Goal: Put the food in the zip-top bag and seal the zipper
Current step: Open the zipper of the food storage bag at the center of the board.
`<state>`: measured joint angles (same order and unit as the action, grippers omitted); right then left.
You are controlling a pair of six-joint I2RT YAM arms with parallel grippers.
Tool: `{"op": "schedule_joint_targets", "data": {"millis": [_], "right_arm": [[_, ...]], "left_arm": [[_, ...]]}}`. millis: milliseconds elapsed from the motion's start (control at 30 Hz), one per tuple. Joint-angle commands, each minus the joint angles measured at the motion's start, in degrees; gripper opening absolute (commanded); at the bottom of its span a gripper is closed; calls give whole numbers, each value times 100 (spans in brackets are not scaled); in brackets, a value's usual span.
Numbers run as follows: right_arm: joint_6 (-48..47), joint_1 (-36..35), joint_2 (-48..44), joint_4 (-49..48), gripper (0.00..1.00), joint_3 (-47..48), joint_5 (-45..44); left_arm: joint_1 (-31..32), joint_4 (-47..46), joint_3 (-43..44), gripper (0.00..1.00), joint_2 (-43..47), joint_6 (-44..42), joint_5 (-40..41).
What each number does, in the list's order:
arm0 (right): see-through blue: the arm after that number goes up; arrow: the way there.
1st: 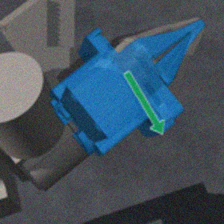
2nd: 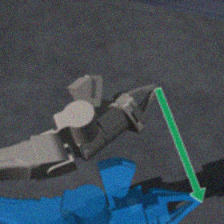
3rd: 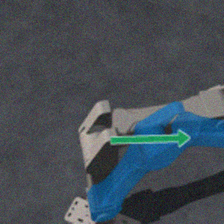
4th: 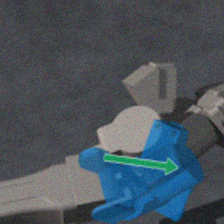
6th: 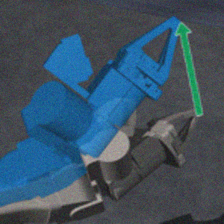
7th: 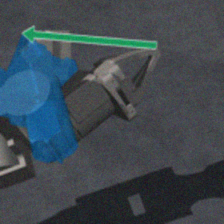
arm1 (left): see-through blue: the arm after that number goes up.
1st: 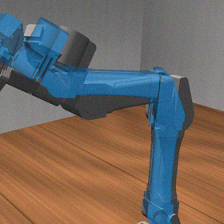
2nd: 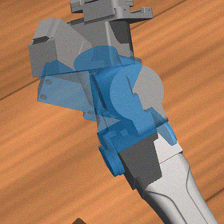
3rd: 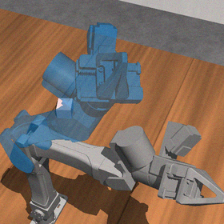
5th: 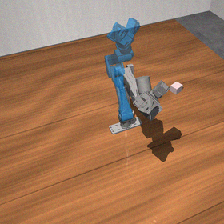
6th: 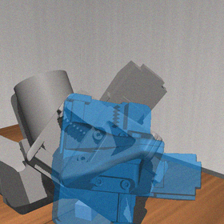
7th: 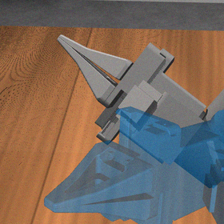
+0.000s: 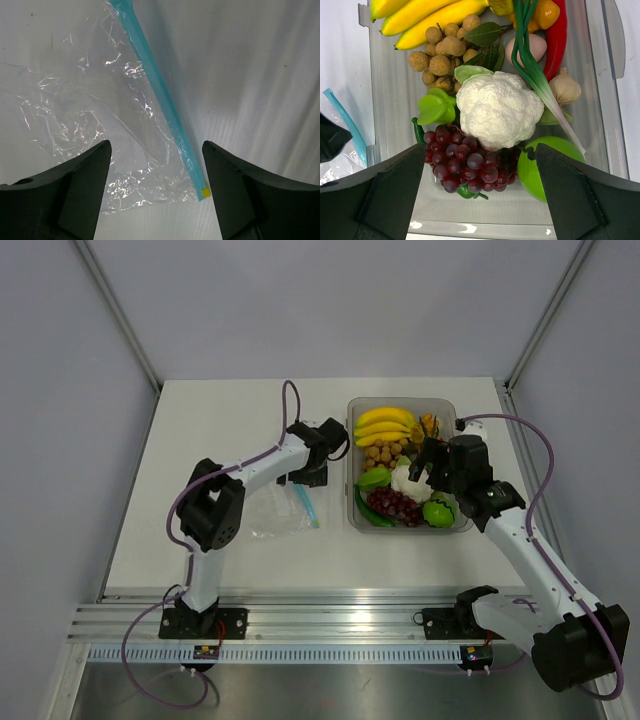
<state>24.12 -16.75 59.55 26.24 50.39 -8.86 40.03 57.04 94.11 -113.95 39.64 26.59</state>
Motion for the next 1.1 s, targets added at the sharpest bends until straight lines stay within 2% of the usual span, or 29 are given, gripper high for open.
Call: {"op": "schedule_joint_targets", "data": {"millis": [0, 367, 533, 700, 800, 833, 933, 967, 1067], "right_arm": [[-83, -3, -145, -31, 99, -12, 51], [-74, -12, -101, -49, 99, -47, 78], [-48, -12, -93, -66, 100, -73, 86], [-39, -3, -40, -75, 99, -56, 113], [-39, -12, -22, -75, 99, -65, 104], [-39, -12, -22, -66, 99, -65, 113], [-39, -3, -22, -66, 100, -73, 87], [-39, -3, -31, -75, 99, -91, 69], [-39, -12, -14, -66, 100, -91, 78]], "left_arm": [[5, 308, 319, 78, -310, 456, 768], [66, 185, 205, 71, -655, 404, 901], [110, -122, -32, 83, -514, 282, 787], [110, -219, -94, 84, -593, 264, 707], [110, -228, -120, 78, -707, 281, 690], [110, -219, -120, 71, -734, 281, 681], [110, -219, -217, 61, -716, 325, 672], [110, -245, -243, 54, -699, 317, 672], [110, -290, -314, 49, -681, 246, 663]]}}
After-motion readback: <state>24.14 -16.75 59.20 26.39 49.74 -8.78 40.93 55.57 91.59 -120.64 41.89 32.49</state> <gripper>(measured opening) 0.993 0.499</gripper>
